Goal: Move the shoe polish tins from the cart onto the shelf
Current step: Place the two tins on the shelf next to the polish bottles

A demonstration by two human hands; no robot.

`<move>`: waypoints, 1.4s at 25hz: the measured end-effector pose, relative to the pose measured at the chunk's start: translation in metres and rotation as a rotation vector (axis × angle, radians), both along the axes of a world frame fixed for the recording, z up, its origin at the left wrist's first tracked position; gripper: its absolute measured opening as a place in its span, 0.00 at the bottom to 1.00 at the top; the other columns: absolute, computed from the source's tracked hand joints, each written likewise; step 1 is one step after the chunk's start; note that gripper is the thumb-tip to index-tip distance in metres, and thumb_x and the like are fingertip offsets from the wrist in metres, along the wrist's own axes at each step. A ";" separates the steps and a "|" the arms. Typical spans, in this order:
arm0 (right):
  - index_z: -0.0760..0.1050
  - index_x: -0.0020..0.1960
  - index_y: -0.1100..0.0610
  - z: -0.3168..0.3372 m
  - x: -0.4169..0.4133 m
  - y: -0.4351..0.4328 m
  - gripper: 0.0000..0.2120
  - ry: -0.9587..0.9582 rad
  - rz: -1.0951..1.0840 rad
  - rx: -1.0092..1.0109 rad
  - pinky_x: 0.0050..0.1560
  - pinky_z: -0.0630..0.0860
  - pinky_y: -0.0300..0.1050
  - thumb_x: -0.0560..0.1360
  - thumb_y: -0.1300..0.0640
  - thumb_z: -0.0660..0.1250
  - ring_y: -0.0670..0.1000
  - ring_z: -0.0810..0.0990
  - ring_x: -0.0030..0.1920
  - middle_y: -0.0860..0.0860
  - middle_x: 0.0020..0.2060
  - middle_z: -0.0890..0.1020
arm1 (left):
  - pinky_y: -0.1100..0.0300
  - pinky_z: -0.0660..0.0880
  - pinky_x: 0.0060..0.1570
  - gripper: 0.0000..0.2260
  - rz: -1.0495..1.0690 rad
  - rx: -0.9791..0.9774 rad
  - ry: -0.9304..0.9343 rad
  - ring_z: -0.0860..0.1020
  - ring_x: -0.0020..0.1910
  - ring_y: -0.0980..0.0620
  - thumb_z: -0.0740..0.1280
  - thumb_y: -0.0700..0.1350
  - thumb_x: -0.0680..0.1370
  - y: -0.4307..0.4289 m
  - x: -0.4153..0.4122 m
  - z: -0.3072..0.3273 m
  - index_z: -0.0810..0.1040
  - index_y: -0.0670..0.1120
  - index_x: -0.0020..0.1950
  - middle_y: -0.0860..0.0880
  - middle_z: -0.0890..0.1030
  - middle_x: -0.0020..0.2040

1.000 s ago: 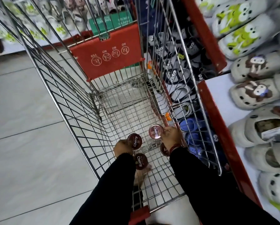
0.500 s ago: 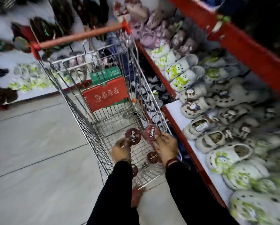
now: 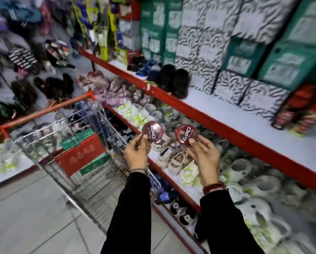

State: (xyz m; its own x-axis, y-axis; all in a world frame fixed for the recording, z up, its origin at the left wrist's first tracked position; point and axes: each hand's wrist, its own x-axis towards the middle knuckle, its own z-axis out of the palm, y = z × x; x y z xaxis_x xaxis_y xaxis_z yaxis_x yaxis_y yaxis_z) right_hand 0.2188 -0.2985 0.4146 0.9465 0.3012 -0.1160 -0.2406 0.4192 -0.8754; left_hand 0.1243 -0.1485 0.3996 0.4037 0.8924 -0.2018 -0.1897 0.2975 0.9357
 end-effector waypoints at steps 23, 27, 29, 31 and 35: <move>0.76 0.62 0.70 0.088 0.118 -0.293 0.20 -0.045 -0.760 -0.377 0.28 0.80 0.33 0.72 0.67 0.74 0.60 0.84 0.45 0.68 0.53 0.83 | 0.45 0.82 0.55 0.13 -0.884 0.451 0.159 0.86 0.48 0.40 0.74 0.45 0.74 -0.259 0.245 0.099 0.85 0.37 0.54 0.38 0.86 0.49; 0.79 0.57 0.67 0.076 0.139 -0.305 0.18 0.044 -0.772 -0.685 0.40 0.85 0.47 0.70 0.63 0.77 0.61 0.87 0.42 0.66 0.53 0.84 | 0.46 0.81 0.56 0.13 -0.939 0.568 0.316 0.85 0.51 0.38 0.74 0.47 0.74 -0.271 0.263 0.092 0.85 0.38 0.52 0.36 0.86 0.50; 0.79 0.50 0.66 0.072 0.146 -0.307 0.14 0.053 -0.771 -0.773 0.46 0.85 0.54 0.69 0.61 0.77 0.62 0.87 0.42 0.67 0.50 0.85 | 0.49 0.81 0.56 0.13 -0.946 0.651 0.375 0.85 0.51 0.40 0.73 0.48 0.74 -0.277 0.267 0.090 0.86 0.39 0.51 0.38 0.87 0.49; 0.78 0.37 0.62 0.071 0.151 -0.308 0.10 0.034 -0.774 -0.865 0.52 0.83 0.62 0.69 0.59 0.77 0.65 0.87 0.45 0.67 0.43 0.86 | 0.53 0.80 0.56 0.13 -0.939 0.710 0.420 0.85 0.51 0.41 0.73 0.49 0.74 -0.282 0.270 0.092 0.85 0.40 0.51 0.40 0.87 0.50; 0.82 0.34 0.62 0.074 0.156 -0.311 0.12 0.019 -0.757 -1.098 0.50 0.84 0.56 0.71 0.54 0.76 0.60 0.87 0.41 0.60 0.37 0.88 | 0.54 0.77 0.54 0.19 -0.880 0.913 0.513 0.82 0.57 0.40 0.73 0.51 0.73 -0.289 0.272 0.097 0.81 0.42 0.60 0.42 0.85 0.56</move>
State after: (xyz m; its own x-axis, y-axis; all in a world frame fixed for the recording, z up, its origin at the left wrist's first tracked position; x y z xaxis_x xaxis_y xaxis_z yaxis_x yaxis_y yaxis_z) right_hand 0.3749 -0.6095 0.4885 0.8336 -0.5517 0.0263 -0.2790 -0.4616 -0.8421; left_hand 0.3962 -0.4375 0.4970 0.9607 0.2771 0.0176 0.1638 -0.6168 0.7699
